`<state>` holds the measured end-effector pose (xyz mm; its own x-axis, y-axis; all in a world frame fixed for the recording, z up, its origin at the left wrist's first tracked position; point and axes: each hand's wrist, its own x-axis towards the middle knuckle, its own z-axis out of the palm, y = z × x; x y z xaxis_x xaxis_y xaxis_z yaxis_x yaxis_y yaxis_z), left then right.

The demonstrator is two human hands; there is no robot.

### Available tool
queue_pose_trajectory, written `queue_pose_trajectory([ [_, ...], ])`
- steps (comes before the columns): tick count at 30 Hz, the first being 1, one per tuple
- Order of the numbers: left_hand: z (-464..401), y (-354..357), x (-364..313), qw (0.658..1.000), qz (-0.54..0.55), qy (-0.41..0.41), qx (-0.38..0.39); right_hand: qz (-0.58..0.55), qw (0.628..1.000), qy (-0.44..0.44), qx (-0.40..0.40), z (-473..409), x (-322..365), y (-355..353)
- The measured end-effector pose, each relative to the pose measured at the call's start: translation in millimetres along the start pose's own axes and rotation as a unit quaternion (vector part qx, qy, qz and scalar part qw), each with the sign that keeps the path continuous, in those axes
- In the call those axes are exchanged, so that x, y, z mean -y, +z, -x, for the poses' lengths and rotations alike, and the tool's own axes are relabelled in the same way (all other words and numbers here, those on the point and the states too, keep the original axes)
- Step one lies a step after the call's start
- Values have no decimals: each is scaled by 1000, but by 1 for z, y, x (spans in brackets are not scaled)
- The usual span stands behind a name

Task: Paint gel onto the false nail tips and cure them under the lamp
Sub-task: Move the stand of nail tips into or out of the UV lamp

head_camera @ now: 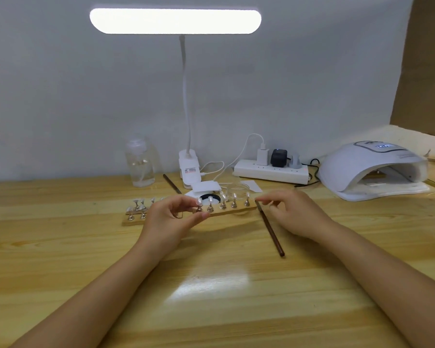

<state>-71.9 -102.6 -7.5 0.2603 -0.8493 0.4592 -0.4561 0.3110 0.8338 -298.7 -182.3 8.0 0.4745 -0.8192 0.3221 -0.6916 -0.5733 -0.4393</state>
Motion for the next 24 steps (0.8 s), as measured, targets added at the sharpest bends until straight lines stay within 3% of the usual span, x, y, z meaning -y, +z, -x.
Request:
queue_pose_trajectory([
  [2,0,3,-9,1000,20,7,2,-144,987,58,31,-5,4,-12],
  [5,2,12,-21,999,37,23,23,-338,923,138,122,-7,5,-36],
  [10,-8,39,-43,994,104,-8,45,-434,867,174,173,3,-22,-71],
  [16,-32,125,-85,988,142,-18,65,-449,854,260,46,27,-71,-114],
  [20,-35,190,-98,973,200,-90,67,-474,828,293,-61,44,-104,-135],
  [24,-41,227,-96,956,208,-152,137,-414,844,332,-76,53,-130,-151],
])
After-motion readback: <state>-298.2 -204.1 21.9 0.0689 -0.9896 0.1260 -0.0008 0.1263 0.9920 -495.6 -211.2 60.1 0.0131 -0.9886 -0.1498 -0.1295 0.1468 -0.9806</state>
